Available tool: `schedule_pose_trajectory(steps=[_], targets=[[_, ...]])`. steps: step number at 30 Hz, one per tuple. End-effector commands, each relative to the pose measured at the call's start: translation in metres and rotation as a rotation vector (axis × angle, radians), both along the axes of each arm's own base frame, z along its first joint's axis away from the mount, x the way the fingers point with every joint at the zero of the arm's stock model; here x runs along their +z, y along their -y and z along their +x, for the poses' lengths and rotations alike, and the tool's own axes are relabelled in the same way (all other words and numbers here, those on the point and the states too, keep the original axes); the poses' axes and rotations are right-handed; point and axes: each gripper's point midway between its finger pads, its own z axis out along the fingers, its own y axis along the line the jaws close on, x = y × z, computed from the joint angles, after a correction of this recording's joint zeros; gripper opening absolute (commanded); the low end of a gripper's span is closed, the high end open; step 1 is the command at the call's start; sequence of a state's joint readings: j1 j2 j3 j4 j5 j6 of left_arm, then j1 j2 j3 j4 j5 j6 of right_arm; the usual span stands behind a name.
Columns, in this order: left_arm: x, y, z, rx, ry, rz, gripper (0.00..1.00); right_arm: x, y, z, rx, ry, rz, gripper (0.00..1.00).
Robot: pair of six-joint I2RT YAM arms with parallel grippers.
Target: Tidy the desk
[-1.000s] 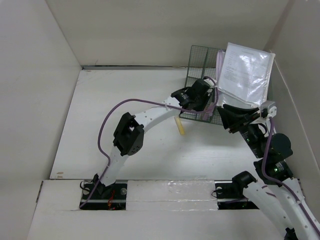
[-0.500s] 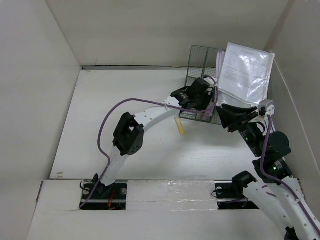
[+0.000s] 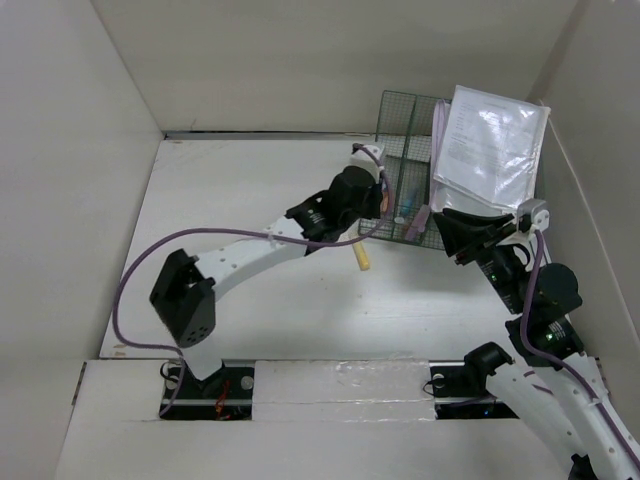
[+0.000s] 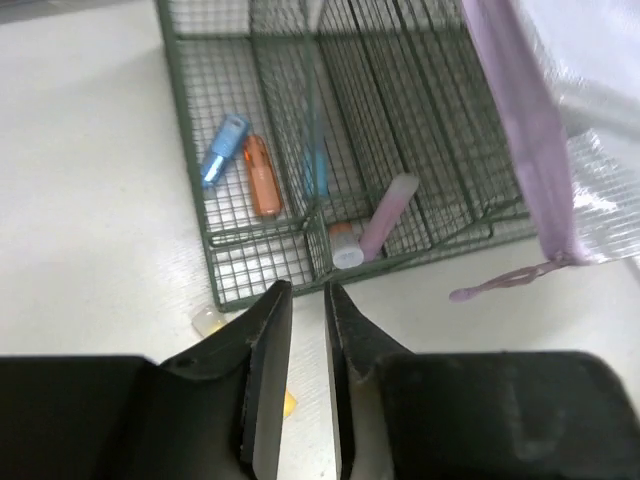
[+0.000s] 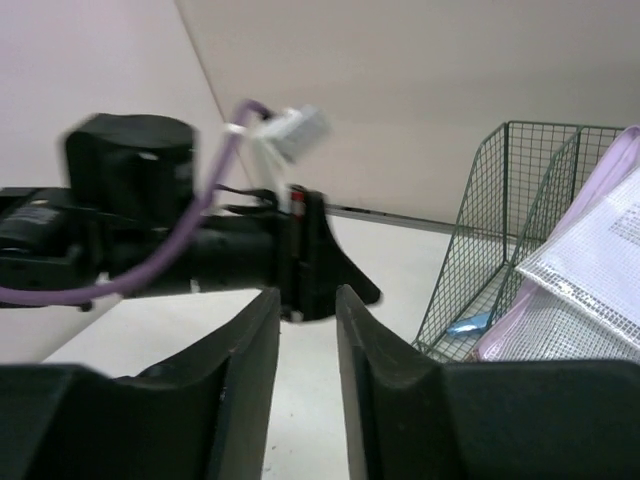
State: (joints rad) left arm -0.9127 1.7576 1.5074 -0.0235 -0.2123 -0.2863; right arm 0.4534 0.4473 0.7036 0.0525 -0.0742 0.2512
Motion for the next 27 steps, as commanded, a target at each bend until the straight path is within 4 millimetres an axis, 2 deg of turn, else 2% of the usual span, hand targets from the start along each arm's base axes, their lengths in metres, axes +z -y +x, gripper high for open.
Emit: schedule_pose_trajectory(steps=[1, 2, 3, 4, 5, 6, 8, 10, 11, 13, 14, 17, 27], targets=[[0.051, -0.035, 0.007, 0.192, 0.092, -0.199, 0.15, 0.005, -0.004, -0.001, 0.019, 0.016, 0.007, 0.33], [0.029, -0.043, 0.003, 0.211, 0.061, -0.177, 0.12, 0.005, -0.004, -0.001, 0.02, 0.017, 0.007, 0.3], [0.025, -0.049, 0.001, 0.244, 0.045, -0.198, 0.03, 0.005, -0.005, -0.001, 0.022, 0.018, 0.007, 0.27], [0.016, -0.052, -0.001, 0.258, 0.028, -0.197, 0.0, 0.004, -0.006, 0.0, 0.027, 0.013, 0.001, 0.22], [-0.007, -0.057, -0.004, 0.271, -0.005, -0.167, 0.0, 0.004, -0.007, 0.0, 0.029, 0.012, 0.001, 0.15], [-0.02, -0.057, -0.007, 0.276, -0.032, -0.165, 0.0, 0.003, -0.008, 0.001, 0.033, 0.009, -0.002, 0.08], [-0.046, -0.058, -0.015, 0.272, -0.071, -0.126, 0.0, 0.003, -0.008, 0.001, 0.035, 0.009, -0.002, 0.03], [-0.071, -0.05, -0.027, 0.238, -0.119, -0.088, 0.0, 0.003, -0.008, 0.001, 0.032, 0.009, -0.001, 0.02], [-0.082, -0.05, -0.03, 0.233, -0.139, -0.072, 0.0, 0.004, -0.007, 0.0, 0.032, 0.011, 0.0, 0.03], [-0.101, -0.046, -0.035, 0.218, -0.163, -0.034, 0.11, 0.002, -0.007, 0.001, 0.03, 0.009, -0.002, 0.09], [-0.112, -0.042, -0.039, 0.21, -0.175, -0.013, 0.23, 0.003, -0.007, 0.0, 0.032, 0.011, 0.0, 0.18], [-0.129, -0.038, -0.039, 0.216, -0.206, 0.016, 0.36, 0.001, -0.01, 0.002, 0.041, 0.004, -0.005, 0.32], [-0.158, -0.025, -0.025, 0.234, -0.228, 0.095, 0.36, 0.0, -0.013, 0.003, 0.054, 0.001, -0.013, 0.36]])
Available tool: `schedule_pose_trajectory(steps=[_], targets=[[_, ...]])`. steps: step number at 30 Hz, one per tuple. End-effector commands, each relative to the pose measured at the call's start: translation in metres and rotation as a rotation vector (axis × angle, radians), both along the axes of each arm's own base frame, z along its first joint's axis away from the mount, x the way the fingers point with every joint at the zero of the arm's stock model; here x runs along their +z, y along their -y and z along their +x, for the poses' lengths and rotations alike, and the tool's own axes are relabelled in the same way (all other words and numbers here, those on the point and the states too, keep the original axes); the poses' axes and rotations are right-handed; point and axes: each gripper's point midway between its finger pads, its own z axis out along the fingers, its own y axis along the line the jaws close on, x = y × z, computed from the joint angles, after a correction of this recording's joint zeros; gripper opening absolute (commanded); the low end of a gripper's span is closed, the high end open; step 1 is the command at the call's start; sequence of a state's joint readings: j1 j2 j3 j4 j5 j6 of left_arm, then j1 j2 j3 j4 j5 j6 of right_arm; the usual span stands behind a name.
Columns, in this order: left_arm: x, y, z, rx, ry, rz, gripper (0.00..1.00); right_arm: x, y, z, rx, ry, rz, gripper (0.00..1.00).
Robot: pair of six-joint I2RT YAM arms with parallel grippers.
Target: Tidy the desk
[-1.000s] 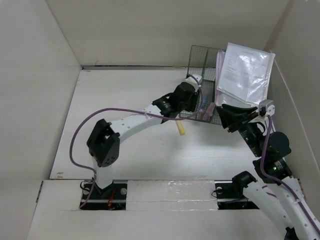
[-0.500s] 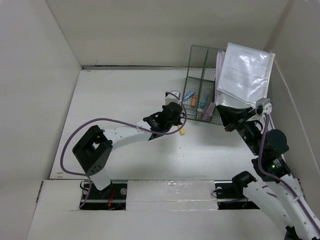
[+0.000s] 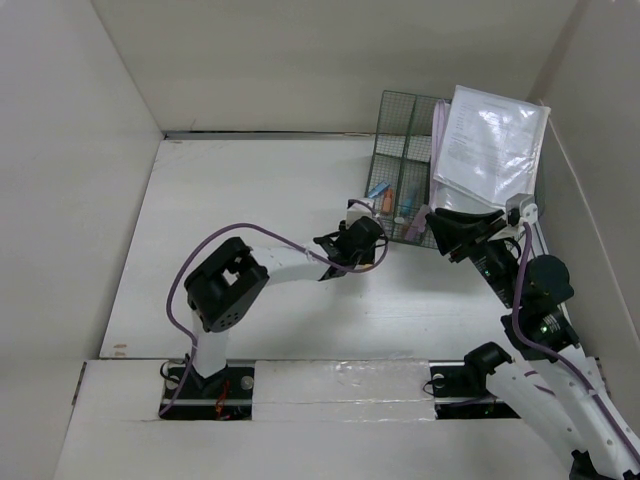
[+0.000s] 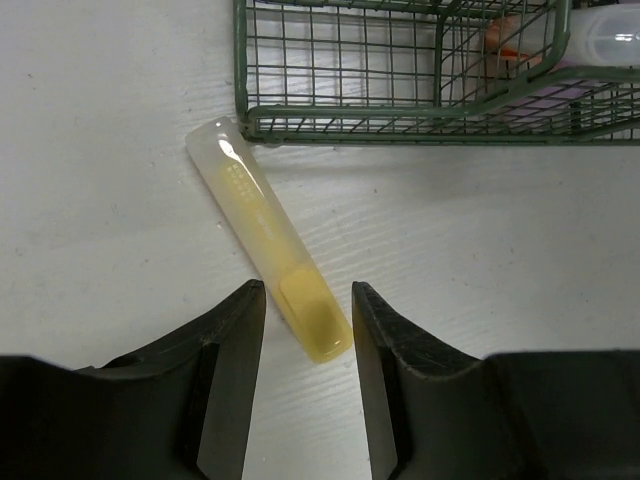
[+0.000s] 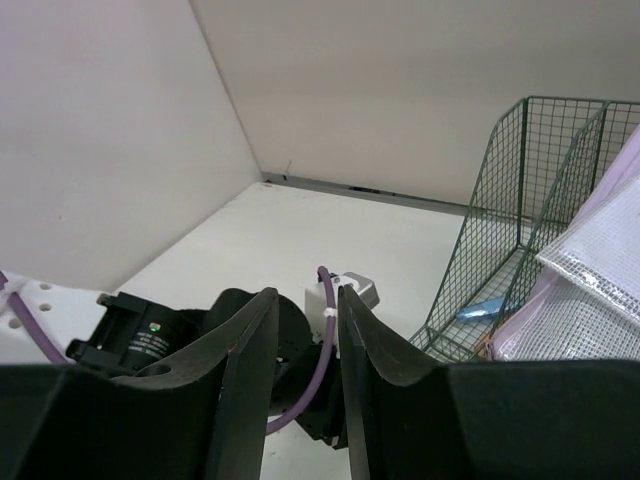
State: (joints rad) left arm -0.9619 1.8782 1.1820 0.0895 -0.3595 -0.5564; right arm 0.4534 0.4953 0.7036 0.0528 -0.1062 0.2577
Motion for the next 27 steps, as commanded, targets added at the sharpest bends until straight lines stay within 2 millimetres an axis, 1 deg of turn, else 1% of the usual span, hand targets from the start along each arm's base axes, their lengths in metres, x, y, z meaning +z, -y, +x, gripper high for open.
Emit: schedule_pose_trajectory(steps=[1, 2, 5, 8, 13, 16, 17, 21, 23, 27], targets=[[0.014, 0.009, 0.012, 0.022, 0.03, -0.016, 0.36, 0.012, -0.003, -0.005, 0.024, 0.044, 0.012, 0.36], [0.008, 0.009, 0.012, 0.025, 0.023, -0.004, 0.36, 0.012, -0.004, -0.005, 0.026, 0.041, 0.01, 0.36], [0.002, 0.012, 0.013, 0.025, 0.027, 0.025, 0.35, 0.012, -0.005, -0.005, 0.03, 0.043, 0.008, 0.36], [-0.005, 0.009, 0.015, 0.037, 0.024, 0.055, 0.35, 0.011, -0.005, -0.005, 0.03, 0.041, 0.007, 0.36], [-0.017, -0.006, 0.015, 0.068, 0.029, 0.116, 0.34, 0.011, -0.004, -0.005, 0.029, 0.044, 0.006, 0.36], [-0.027, -0.013, 0.013, 0.079, 0.02, 0.147, 0.33, 0.011, -0.005, -0.005, 0.033, 0.041, 0.007, 0.36], [-0.035, -0.017, 0.011, 0.082, 0.012, 0.164, 0.33, 0.012, -0.005, -0.005, 0.033, 0.042, 0.008, 0.36], [-0.04, -0.02, 0.009, 0.08, 0.006, 0.177, 0.32, 0.01, -0.006, -0.004, 0.033, 0.04, 0.007, 0.37], [-0.043, -0.023, 0.008, 0.082, 0.002, 0.186, 0.3, 0.011, -0.006, -0.004, 0.033, 0.04, 0.007, 0.37], [-0.048, -0.029, 0.005, 0.084, -0.001, 0.203, 0.3, 0.011, -0.006, -0.004, 0.035, 0.04, 0.008, 0.37]])
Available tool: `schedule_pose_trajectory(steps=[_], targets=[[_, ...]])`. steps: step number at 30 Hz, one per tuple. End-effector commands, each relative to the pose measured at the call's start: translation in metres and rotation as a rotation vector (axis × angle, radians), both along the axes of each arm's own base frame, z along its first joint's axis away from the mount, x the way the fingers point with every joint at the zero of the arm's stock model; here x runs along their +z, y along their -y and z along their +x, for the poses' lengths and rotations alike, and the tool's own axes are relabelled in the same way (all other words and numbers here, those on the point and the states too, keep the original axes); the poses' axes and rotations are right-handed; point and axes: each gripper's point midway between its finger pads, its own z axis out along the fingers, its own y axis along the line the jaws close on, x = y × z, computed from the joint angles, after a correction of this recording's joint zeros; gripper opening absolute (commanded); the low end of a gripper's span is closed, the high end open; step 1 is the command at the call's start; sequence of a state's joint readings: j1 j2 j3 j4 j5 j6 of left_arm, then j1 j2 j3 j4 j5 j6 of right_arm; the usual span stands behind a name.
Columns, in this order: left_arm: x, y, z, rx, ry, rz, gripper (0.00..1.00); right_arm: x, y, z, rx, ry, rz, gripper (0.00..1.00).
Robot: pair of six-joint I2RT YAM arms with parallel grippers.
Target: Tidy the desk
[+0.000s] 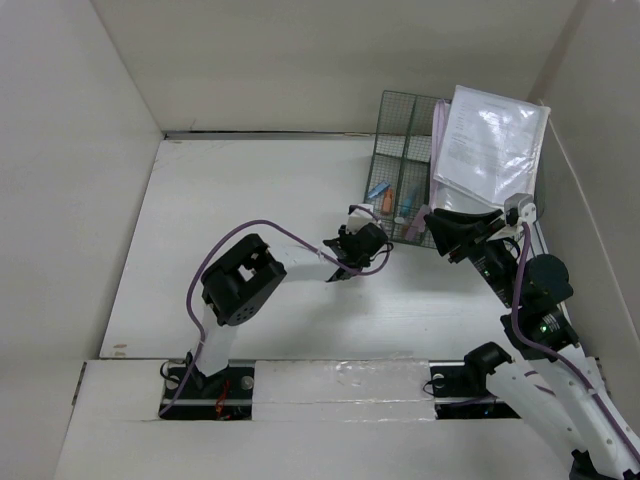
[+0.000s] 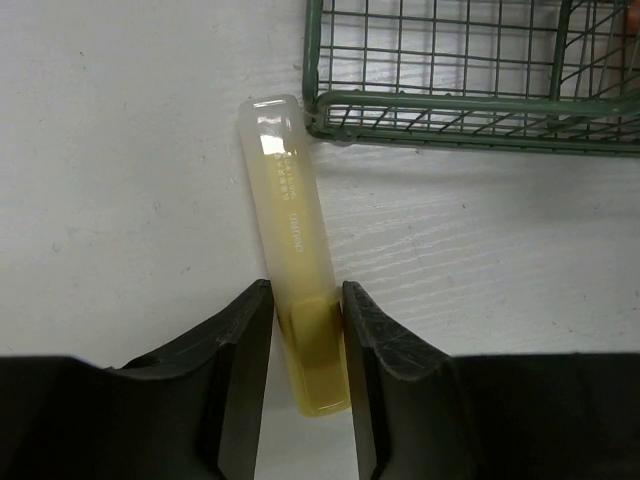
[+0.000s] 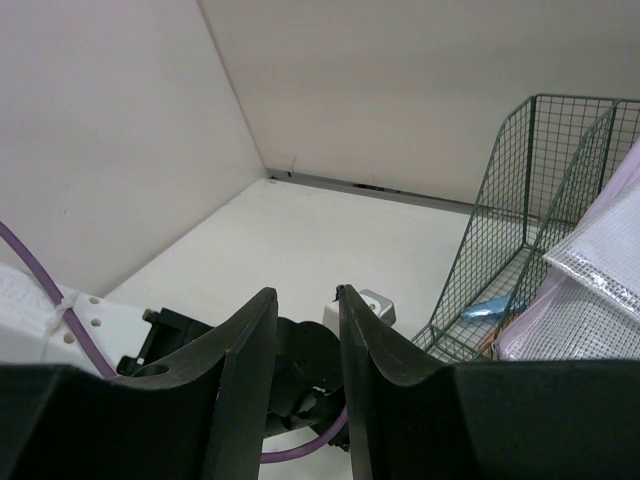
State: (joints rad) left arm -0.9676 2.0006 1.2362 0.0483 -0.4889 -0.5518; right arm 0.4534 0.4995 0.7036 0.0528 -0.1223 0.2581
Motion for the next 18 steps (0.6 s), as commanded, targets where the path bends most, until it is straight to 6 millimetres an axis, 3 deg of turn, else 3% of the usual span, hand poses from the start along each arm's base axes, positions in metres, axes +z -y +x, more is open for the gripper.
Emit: schedule_pose_trajectory(steps=[1, 2, 5, 10, 11, 13, 14, 16, 17, 18], targets=[[-0.013, -0.016, -0.009, 0.004, -0.022, 0.061, 0.28, 0.012, -0.003, -0.004, 0.021, 0.043, 0.012, 0.37], [-0.013, -0.016, -0.01, 0.002, -0.024, 0.06, 0.18, 0.012, -0.003, -0.004, 0.021, 0.043, 0.013, 0.37], [-0.008, -0.018, -0.011, 0.004, -0.019, 0.05, 0.0, 0.011, -0.003, -0.003, 0.019, 0.042, 0.012, 0.37], [0.003, -0.034, -0.02, 0.021, -0.003, 0.033, 0.0, 0.012, -0.003, -0.003, 0.019, 0.043, 0.013, 0.37], [0.019, -0.032, -0.019, 0.02, 0.022, -0.01, 0.0, 0.012, -0.003, -0.004, 0.021, 0.044, 0.014, 0.37], [0.025, -0.037, -0.025, 0.015, 0.03, -0.036, 0.0, 0.011, -0.004, -0.003, 0.023, 0.041, 0.014, 0.37], [0.044, -0.033, -0.023, 0.009, 0.062, -0.089, 0.0, 0.011, -0.004, -0.003, 0.024, 0.043, 0.013, 0.37], [0.058, -0.027, -0.028, -0.025, 0.085, -0.131, 0.0, 0.011, -0.005, -0.003, 0.026, 0.041, 0.013, 0.37], [0.078, -0.022, -0.026, -0.043, 0.121, -0.178, 0.0, 0.012, -0.005, -0.003, 0.025, 0.041, 0.015, 0.37], [0.086, -0.016, -0.03, -0.067, 0.132, -0.197, 0.0, 0.011, -0.005, -0.002, 0.025, 0.039, 0.013, 0.37]])
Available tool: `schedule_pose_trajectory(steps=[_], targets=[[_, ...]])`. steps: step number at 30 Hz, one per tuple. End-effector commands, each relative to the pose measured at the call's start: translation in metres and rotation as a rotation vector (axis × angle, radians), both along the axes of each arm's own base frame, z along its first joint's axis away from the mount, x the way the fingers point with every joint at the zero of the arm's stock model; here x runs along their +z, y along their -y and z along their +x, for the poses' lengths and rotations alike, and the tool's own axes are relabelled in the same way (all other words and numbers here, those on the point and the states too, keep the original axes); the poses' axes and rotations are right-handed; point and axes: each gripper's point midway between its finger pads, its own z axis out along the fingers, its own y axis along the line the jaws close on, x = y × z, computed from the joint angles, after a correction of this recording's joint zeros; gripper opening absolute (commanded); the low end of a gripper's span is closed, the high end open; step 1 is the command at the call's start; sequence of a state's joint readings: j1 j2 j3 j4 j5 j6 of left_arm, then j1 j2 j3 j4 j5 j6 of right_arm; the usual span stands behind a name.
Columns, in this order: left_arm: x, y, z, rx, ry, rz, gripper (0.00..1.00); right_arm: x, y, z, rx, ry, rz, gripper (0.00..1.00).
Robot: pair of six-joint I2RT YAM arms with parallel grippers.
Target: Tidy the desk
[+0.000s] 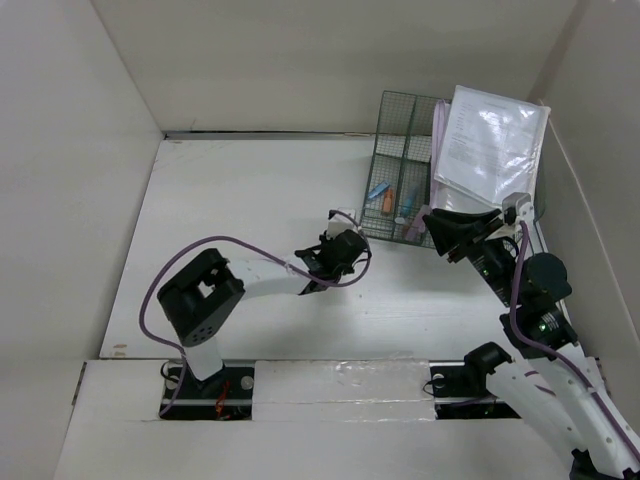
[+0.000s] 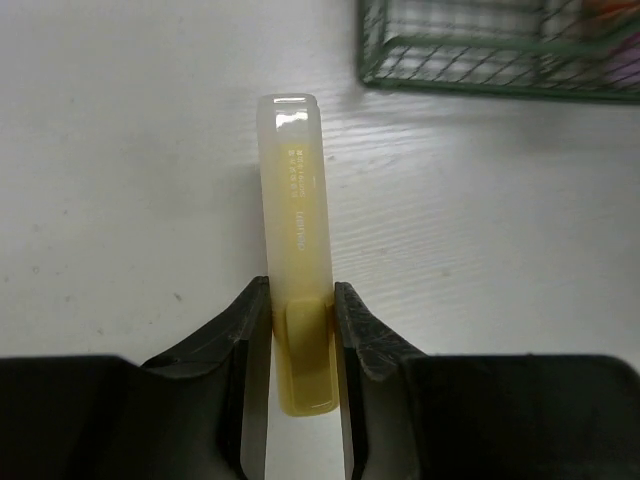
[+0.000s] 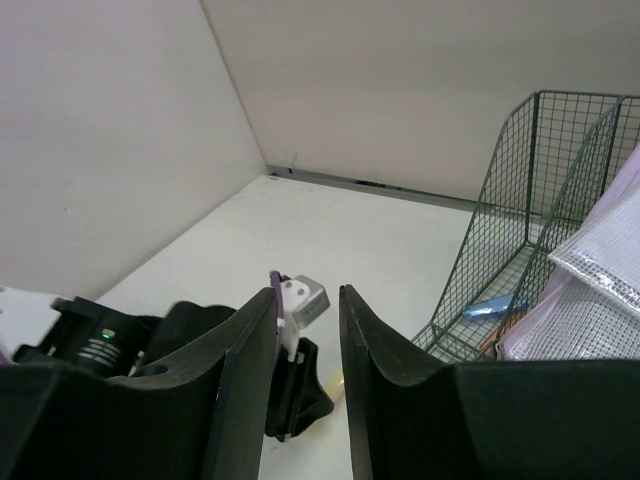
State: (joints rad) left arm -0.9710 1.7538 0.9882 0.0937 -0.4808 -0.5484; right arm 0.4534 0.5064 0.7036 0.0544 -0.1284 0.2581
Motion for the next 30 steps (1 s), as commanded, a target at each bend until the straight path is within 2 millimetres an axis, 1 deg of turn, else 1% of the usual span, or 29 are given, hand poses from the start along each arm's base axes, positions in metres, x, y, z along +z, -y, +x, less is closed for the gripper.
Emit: schedule_pose_trajectory(steps=[1, 2, 3, 4, 6, 7, 9, 10, 12, 13, 14, 15, 16, 17, 18, 19, 21, 22, 24, 28, 30], targets=[[0.07, 0.033, -0.001, -0.081, 0.127, -0.181, 0.0, 0.013, -0.003, -0.003, 0.018, 0.044, 0.019, 0.37], [0.087, 0.038, 0.001, -0.094, 0.159, -0.22, 0.0, 0.013, -0.002, -0.003, 0.016, 0.046, 0.019, 0.37], [0.095, 0.044, 0.001, -0.114, 0.165, -0.243, 0.0, 0.013, -0.002, -0.004, 0.014, 0.048, 0.02, 0.37], [0.11, 0.052, 0.003, -0.128, 0.181, -0.273, 0.0, 0.013, -0.002, -0.004, 0.016, 0.046, 0.019, 0.37], [0.124, 0.066, 0.004, -0.17, 0.197, -0.317, 0.0, 0.014, -0.002, -0.005, 0.015, 0.051, 0.019, 0.37], [0.138, 0.073, 0.008, -0.183, 0.22, -0.336, 0.0, 0.014, -0.001, -0.005, 0.013, 0.051, 0.022, 0.37], [0.148, 0.086, 0.011, -0.217, 0.243, -0.369, 0.0, 0.015, 0.0, -0.006, 0.011, 0.053, 0.024, 0.37], [0.162, 0.094, 0.015, -0.228, 0.266, -0.392, 0.0, 0.014, 0.0, -0.005, 0.008, 0.052, 0.021, 0.37], [0.168, 0.107, 0.02, -0.26, 0.293, -0.398, 0.0, 0.015, 0.001, -0.006, 0.005, 0.055, 0.025, 0.37], [0.18, 0.114, 0.025, -0.268, 0.318, -0.414, 0.0, 0.016, 0.002, -0.007, 0.005, 0.057, 0.024, 0.37], [0.177, 0.12, 0.029, -0.278, 0.324, -0.399, 0.0, 0.016, 0.002, -0.007, 0.003, 0.057, 0.025, 0.37], [0.179, 0.125, 0.032, -0.287, 0.329, -0.399, 0.0, 0.017, 0.002, -0.008, 0.003, 0.06, 0.026, 0.37], [0.192, 0.132, 0.036, -0.291, 0.346, -0.415, 0.0, 0.017, 0.003, -0.008, 0.0, 0.06, 0.025, 0.37], [0.184, 0.14, 0.037, -0.309, 0.335, -0.41, 0.0, 0.016, 0.003, -0.008, -0.001, 0.058, 0.026, 0.37], [0.184, 0.142, 0.043, -0.31, 0.337, -0.416, 0.0, 0.017, 0.003, -0.008, -0.001, 0.058, 0.026, 0.37], [0.185, 0.149, 0.054, -0.336, 0.332, -0.446, 0.0, 0.017, 0.004, -0.008, -0.003, 0.058, 0.027, 0.37], [0.185, 0.153, 0.055, -0.34, 0.335, -0.456, 0.0, 0.017, 0.004, -0.008, -0.003, 0.059, 0.027, 0.37], [0.183, 0.155, 0.064, -0.333, 0.34, -0.455, 0.0, 0.017, 0.004, -0.008, -0.006, 0.057, 0.028, 0.37], [0.182, 0.162, 0.068, -0.344, 0.347, -0.45, 0.0, 0.017, 0.005, -0.008, -0.008, 0.059, 0.025, 0.37], [0.177, 0.181, 0.08, -0.364, 0.35, -0.433, 0.0, 0.016, 0.004, -0.007, -0.007, 0.055, 0.023, 0.37], [0.176, 0.186, 0.083, -0.366, 0.355, -0.433, 0.0, 0.017, 0.004, -0.008, -0.007, 0.057, 0.024, 0.37]])
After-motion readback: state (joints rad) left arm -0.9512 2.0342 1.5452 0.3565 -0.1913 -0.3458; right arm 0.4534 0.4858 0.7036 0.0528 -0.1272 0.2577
